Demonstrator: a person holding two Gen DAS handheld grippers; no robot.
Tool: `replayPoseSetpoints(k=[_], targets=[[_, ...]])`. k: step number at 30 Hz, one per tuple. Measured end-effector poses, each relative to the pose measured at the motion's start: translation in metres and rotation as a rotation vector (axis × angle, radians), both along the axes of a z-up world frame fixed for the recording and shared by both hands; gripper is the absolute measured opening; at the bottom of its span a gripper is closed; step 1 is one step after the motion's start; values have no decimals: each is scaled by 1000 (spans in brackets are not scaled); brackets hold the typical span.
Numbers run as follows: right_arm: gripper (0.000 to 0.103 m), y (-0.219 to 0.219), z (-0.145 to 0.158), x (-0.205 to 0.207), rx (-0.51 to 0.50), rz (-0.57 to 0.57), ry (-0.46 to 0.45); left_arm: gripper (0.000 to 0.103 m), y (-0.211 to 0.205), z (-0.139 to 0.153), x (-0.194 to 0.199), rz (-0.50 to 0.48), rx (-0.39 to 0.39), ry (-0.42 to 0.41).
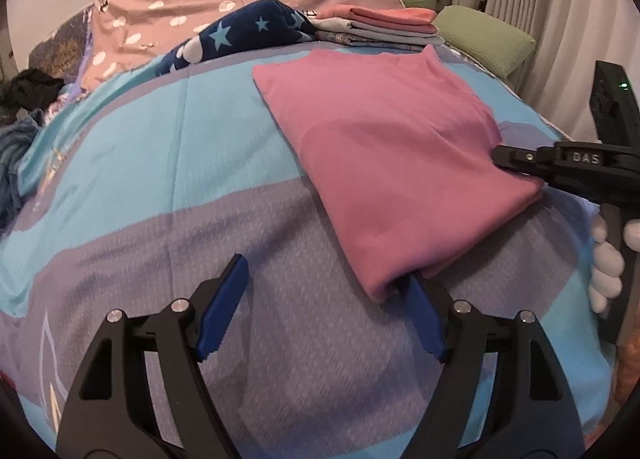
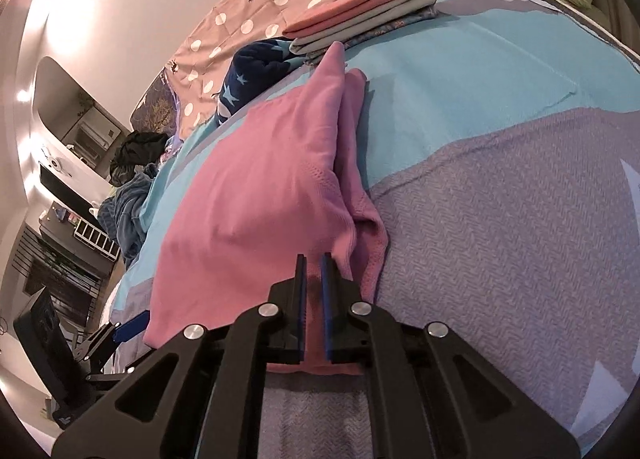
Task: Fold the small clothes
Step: 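Move both open grippers above the folded pink shirt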
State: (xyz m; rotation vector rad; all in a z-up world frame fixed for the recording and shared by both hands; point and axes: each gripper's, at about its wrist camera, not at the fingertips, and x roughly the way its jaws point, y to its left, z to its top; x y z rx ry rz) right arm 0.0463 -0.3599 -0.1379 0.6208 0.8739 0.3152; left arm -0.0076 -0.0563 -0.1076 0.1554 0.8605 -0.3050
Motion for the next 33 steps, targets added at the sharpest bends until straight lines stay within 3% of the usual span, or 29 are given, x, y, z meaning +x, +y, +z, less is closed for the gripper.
replayPoseSetpoints(k=[3, 5, 7, 10, 12, 14, 17, 19, 21, 23, 24, 26, 29, 30, 33], targets=[[0, -17, -4, -9, 2, -127, 25, 76, 5, -3, -1, 37, 38, 3], [0, -33, -12, -13, 38, -193, 56, 75, 22, -7, -2, 60, -9, 38], [0, -44, -16, -15, 112, -172, 68, 74, 33, -5, -2, 68, -46, 51], [0, -38, -4, -18, 44, -147, 45, 56, 24, 2, -17, 4, -6, 30], [4, -32, 7, -19, 11, -119, 6, 33, 18, 9, -25, -49, -18, 32], [4, -23, 23, -15, 2, -62, -56, 27, 13, 21, -28, -98, -69, 26], [4, -3, 45, -5, -17, 23, -127, 26, -3, 50, -24, -174, -149, -49], [5, 9, 50, 2, -30, 65, -145, 26, -17, 53, -14, -209, -159, -74], [5, 18, 39, 12, -74, 74, -100, 28, -28, 38, 4, -207, -144, -34], [0, 13, 14, 22, -143, 29, -7, 31, -36, 3, 26, -178, -118, 101], [0, 5, 2, 22, -86, 23, 0, 31, -34, -8, 27, -152, -153, 92], [0, -11, 0, 19, -19, -3, 22, 31, -37, -2, 20, -165, -143, 81], [0, -2, 13, 17, -151, 13, 6, 39, -38, 12, 13, -211, -170, 101], [0, 2, 20, 17, -183, 17, -11, 43, -39, 17, 12, -213, -160, 82], [4, 4, 38, 22, -152, 49, -86, 50, -36, 35, 15, -187, -128, -19]])
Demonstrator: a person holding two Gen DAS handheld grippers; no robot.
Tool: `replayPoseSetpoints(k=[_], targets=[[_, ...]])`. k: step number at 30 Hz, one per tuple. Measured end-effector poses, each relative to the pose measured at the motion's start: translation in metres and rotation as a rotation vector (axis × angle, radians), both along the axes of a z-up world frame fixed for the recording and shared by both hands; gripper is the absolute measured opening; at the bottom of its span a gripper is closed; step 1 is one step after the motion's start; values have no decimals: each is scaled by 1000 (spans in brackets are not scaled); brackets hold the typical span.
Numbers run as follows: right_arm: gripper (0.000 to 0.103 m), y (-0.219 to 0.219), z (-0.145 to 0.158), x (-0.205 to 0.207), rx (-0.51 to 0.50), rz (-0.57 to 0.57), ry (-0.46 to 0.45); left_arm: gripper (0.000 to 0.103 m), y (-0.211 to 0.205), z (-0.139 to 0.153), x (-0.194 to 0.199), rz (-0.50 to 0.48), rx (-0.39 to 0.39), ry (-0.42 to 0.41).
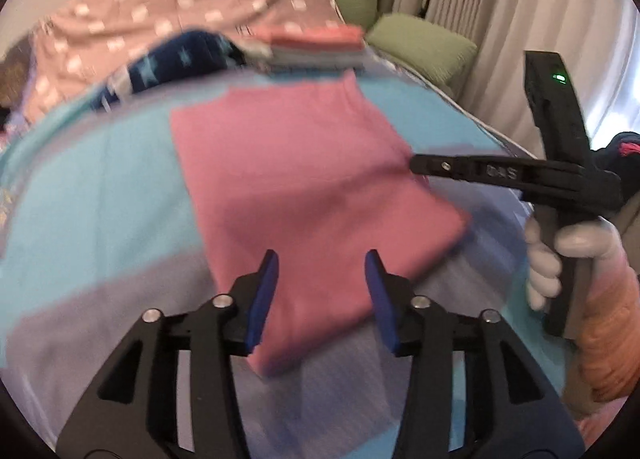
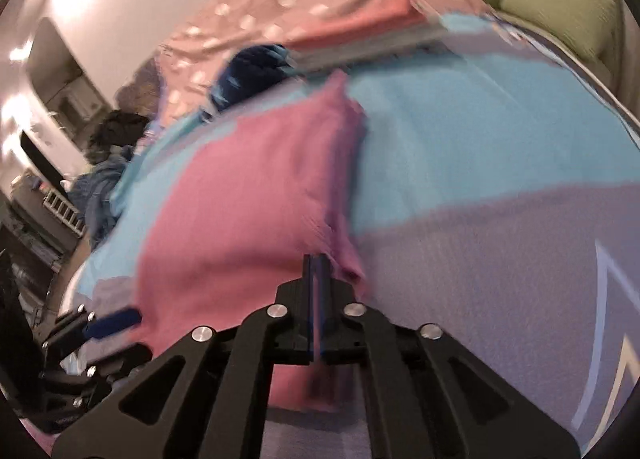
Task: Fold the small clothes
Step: 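Move both open grippers above the folded pink shirt, then lower the left gripper onto the shirt edge while the right gripper grasps beside it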
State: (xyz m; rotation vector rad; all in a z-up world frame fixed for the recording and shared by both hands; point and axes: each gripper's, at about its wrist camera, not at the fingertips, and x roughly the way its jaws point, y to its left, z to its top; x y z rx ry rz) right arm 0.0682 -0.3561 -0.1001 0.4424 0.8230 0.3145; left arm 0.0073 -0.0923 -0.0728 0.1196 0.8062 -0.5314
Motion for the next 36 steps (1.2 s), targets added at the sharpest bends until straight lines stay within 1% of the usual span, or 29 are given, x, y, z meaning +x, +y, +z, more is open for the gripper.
replayPoseSetpoints(k=[2, 4, 5, 6, 7, 8, 9, 10, 11, 12, 14, 16, 18, 19, 21, 22, 23, 24, 25, 26, 27, 28, 29, 31, 33, 34, 36], targets=[[4, 1, 10, 10, 0, 13, -33, 51, 4, 7, 13, 38, -19, -10], [4, 1, 10, 21, 29, 53, -49, 56, 7, 6, 36, 66, -58, 10], [5, 1, 4, 32, 43, 67, -23, 58, 7, 1, 44, 78, -48, 17], [5, -1, -11, 42, -8, 21, 41, 58, 5, -12, 55, 112, 10, 34], [5, -3, -21, 47, -47, -7, 71, 59, 4, -23, 63, 135, 53, 46], [6, -9, -34, 48, -15, -14, 71, 60, 3, -32, 64, 139, 61, 47], [6, -19, -39, 46, 55, -21, 65, 60, 2, -32, 58, 138, 59, 15], [5, -25, -39, 46, 75, -31, 83, 60, 0, -30, 53, 128, 78, 1], [6, -28, -39, 46, 46, -49, 95, 60, 0, -28, 51, 124, 91, -4], [10, -29, -37, 46, 12, -63, 103, 60, -1, -26, 50, 119, 102, -6], [11, -32, -32, 48, 26, -58, 107, 60, 1, -18, 51, 113, 89, 2], [11, -36, -20, 50, 49, -41, 68, 59, 6, -3, 57, 101, 14, 0], [11, -32, -3, 60, 14, 3, -1, 59, 9, 7, 70, 104, -29, -11], [12, -28, 2, 68, -11, 33, -15, 59, 7, 10, 78, 107, -25, -18], [13, -18, 6, 86, -25, 98, -21, 59, 2, 11, 101, 112, -3, -25], [13, -14, 2, 98, -29, 130, -2, 59, 1, 8, 114, 114, 0, -12], [13, -14, -8, 110, -60, 126, 35, 60, 1, 2, 127, 124, 8, 7], [12, -14, -17, 118, -92, 106, 64, 61, 1, -12, 144, 164, 60, 35], [10, -17, -33, 127, -107, 90, 76, 65, 2, -28, 158, 215, 136, 49], [9, -23, -44, 129, -47, 97, 38, 84, 6, -40, 167, 233, 144, 56], [9, -29, -46, 129, -3, 93, 44, 86, 19, -47, 172, 252, 54, 76], [8, -37, -46, 128, 34, 86, 49, 85, 27, -47, 173, 250, -3, 98], [8, -37, -46, 125, 27, 87, 42, 85, 31, -46, 172, 250, -30, 106], [8, -34, -45, 122, -1, 90, 34, 86, 27, -47, 169, 250, -4, 89], [8, -37, -46, 122, 6, 90, 35, 86, 22, -45, 166, 250, 27, 72], [8, -41, -47, 122, 29, 90, 36, 86, 23, -46, 166, 250, 23, 71], [9, -46, -46, 121, 74, 87, 39, 86, 28, -46, 166, 248, -9, 82]])
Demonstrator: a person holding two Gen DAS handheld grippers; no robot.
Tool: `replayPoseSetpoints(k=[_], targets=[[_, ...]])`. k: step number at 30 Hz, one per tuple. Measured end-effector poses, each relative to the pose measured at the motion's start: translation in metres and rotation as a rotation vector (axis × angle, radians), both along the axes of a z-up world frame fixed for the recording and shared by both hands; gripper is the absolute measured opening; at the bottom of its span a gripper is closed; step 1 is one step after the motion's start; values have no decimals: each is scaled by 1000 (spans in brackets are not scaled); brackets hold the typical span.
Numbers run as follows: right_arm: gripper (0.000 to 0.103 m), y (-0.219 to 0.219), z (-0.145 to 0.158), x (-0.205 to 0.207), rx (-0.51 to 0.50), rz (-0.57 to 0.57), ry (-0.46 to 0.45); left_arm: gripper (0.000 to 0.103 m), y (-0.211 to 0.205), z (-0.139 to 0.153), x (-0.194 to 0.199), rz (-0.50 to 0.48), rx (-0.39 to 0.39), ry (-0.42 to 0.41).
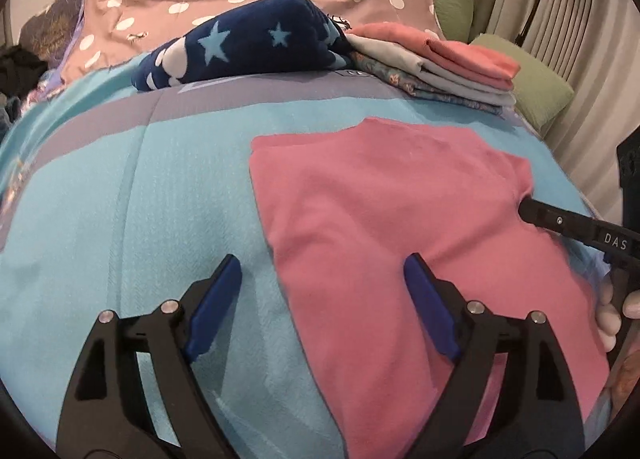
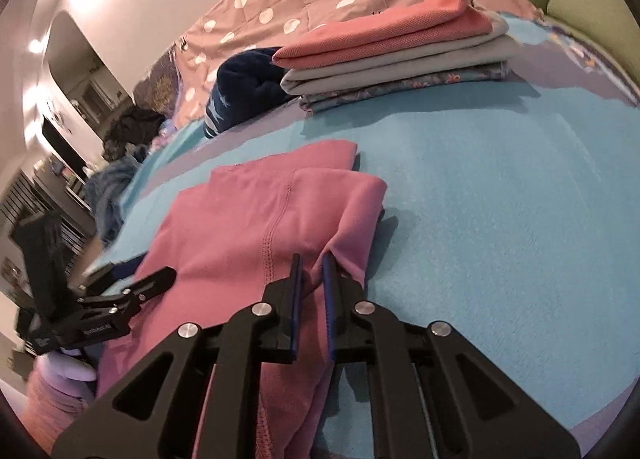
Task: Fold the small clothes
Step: 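Lower the left gripper onto the shirt edge while the right gripper grasps beside it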
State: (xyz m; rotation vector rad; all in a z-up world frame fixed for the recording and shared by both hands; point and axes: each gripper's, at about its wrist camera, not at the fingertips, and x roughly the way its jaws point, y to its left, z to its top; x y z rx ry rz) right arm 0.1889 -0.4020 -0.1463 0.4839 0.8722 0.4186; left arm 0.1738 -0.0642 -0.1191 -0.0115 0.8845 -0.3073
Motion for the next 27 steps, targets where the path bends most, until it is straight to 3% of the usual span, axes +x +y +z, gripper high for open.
replayPoseSetpoints(k=[3, 4, 7, 13, 16, 22, 27], targets=[[12, 5, 13, -3, 11, -20, -1, 86, 2, 0, 2, -1, -14, 0], [18, 2, 17, -9, -1, -30, -8, 86, 2, 0, 3, -2, -14, -1], [48, -13, 26, -19, -32, -65, -11, 86, 4, 0, 3, -3, -28, -1], [53, -23, 3, -18, 104, 32, 111, 86, 7, 0, 2, -8, -46, -2], [62, -10, 5, -14, 118, 117, 99, 85, 9, 1, 0, -18, -69, 1], [62, 14, 3, 9, 85, 212, 84, 85, 14, 1, -4, -129, -178, 55], [62, 22, -2, 24, 120, 224, 58, 85, 5, -2, 6, -160, -175, 59]])
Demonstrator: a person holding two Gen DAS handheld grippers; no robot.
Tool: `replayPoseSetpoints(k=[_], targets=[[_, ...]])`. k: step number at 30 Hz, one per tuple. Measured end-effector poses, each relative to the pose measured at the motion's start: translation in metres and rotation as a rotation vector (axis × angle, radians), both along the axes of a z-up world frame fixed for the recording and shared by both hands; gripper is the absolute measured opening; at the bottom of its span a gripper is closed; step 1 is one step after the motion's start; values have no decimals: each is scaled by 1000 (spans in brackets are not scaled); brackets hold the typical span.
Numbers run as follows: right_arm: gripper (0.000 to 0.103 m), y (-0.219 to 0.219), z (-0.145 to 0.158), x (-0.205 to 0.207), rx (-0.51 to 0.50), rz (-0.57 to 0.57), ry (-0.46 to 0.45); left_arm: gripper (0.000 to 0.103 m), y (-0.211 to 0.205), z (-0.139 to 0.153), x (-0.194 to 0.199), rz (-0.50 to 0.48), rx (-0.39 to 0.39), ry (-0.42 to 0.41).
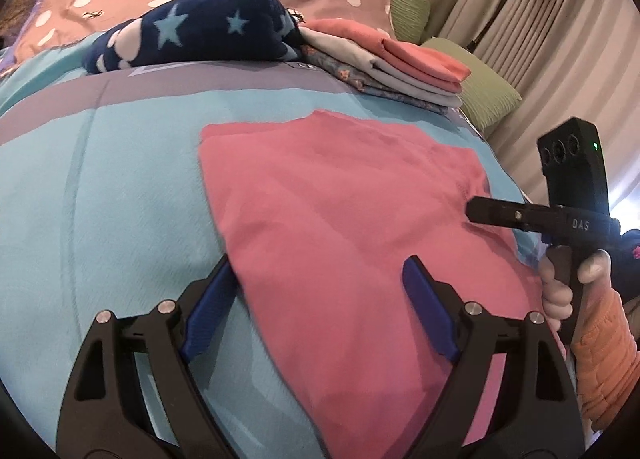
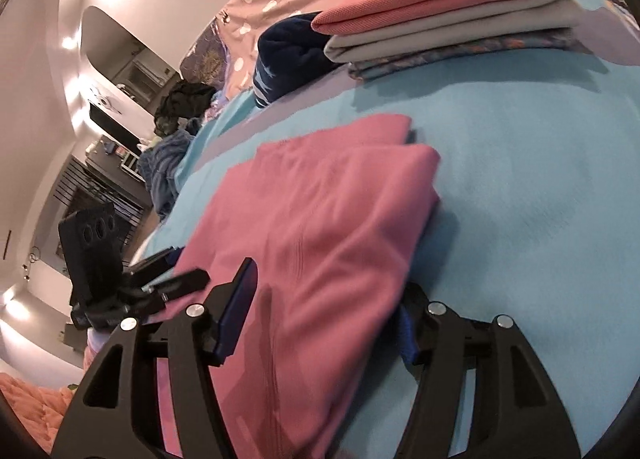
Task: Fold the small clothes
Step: 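Lower the left gripper onto the shirt edge while the right gripper grasps beside it, then lift the folded pink shirt with both grippers off the duvet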
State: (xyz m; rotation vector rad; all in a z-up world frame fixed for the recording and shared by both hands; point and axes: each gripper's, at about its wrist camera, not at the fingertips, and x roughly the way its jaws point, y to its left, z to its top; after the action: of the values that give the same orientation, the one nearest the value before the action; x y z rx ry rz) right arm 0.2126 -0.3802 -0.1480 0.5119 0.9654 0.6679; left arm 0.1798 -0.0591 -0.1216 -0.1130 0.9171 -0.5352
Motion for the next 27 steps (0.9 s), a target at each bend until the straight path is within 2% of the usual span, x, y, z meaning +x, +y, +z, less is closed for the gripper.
replayPoseSetpoints(k=[9, 13, 15, 17, 20, 22, 27], targets=[[62, 3, 2, -2, -10, -3, -30, 85, 1, -1, 4, -3, -41, 0], [62, 7, 3, -1, -26, -12, -42, 84, 4, -2, 9, 4, -88, 0], [59, 9, 2, 2, -34, -22, -44, 79, 3, -3, 13, 9, -104, 2], [54, 12, 1, 5, -41, -31, -44, 78, 1, -4, 15, 12, -100, 1], [48, 11, 0, 6, -33, -43, -38, 78, -4, -3, 14, 13, -65, -11], [46, 9, -1, 7, -23, -49, -34, 74, -7, -2, 14, 18, -48, -17], [42, 10, -2, 8, -28, -55, -35, 45, -2, -3, 17, 31, -77, -7]])
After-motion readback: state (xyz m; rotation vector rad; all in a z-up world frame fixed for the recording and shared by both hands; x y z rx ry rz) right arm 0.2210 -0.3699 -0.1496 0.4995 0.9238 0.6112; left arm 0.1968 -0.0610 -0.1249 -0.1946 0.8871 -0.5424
